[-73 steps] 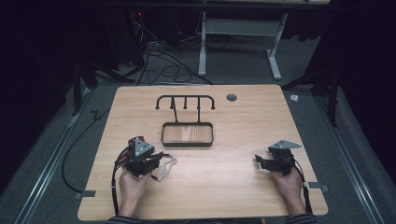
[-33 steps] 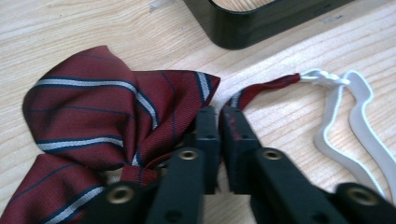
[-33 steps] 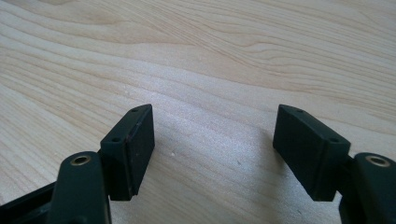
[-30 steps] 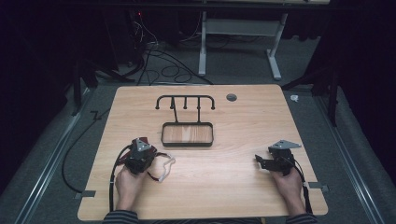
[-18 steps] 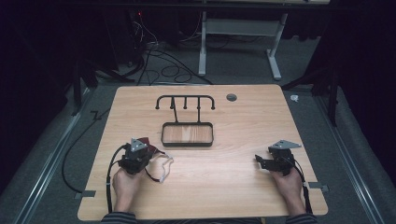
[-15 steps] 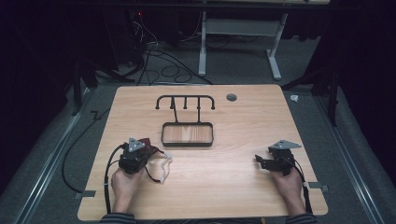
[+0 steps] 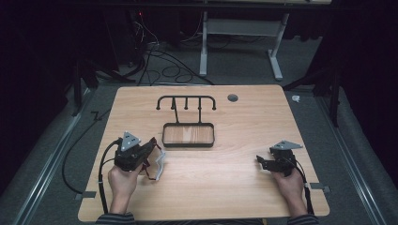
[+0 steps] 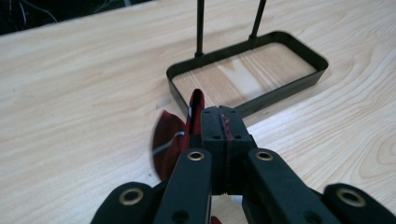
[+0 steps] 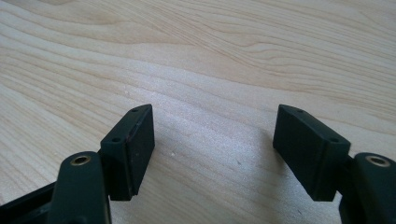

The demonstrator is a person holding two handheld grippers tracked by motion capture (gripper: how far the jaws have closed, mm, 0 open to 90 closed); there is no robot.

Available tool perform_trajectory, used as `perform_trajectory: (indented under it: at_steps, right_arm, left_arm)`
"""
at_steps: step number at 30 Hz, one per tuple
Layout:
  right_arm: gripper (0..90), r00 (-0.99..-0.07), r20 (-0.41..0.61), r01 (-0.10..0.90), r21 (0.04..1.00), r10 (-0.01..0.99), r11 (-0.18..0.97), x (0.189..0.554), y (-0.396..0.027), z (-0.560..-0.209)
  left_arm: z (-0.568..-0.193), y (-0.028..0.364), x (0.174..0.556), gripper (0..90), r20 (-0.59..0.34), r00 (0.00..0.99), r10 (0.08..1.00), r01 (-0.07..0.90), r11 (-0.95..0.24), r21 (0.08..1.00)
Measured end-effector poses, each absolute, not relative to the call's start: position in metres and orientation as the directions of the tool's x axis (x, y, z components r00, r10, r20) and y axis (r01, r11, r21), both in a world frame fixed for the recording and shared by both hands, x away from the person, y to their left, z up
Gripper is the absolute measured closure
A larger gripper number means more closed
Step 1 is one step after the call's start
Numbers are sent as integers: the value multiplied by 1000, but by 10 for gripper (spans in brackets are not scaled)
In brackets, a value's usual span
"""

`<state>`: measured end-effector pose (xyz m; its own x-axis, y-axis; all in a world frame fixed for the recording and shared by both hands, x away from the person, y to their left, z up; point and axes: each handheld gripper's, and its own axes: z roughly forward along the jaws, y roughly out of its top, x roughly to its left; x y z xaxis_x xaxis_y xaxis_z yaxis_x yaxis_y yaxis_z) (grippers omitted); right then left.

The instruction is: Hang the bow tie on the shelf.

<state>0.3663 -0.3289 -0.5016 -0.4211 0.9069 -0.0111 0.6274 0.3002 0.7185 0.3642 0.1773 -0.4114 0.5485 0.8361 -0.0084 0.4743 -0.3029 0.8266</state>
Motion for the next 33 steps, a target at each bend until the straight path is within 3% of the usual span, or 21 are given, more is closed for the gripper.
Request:
perform_trajectory:
  at_steps: [33]
  right_arm:
    - [305, -421, -11, 628, 718, 907, 300, 366, -329, -502]
  left_arm:
    - [-364, 146, 376, 900, -34, 619, 785, 396, -274, 877]
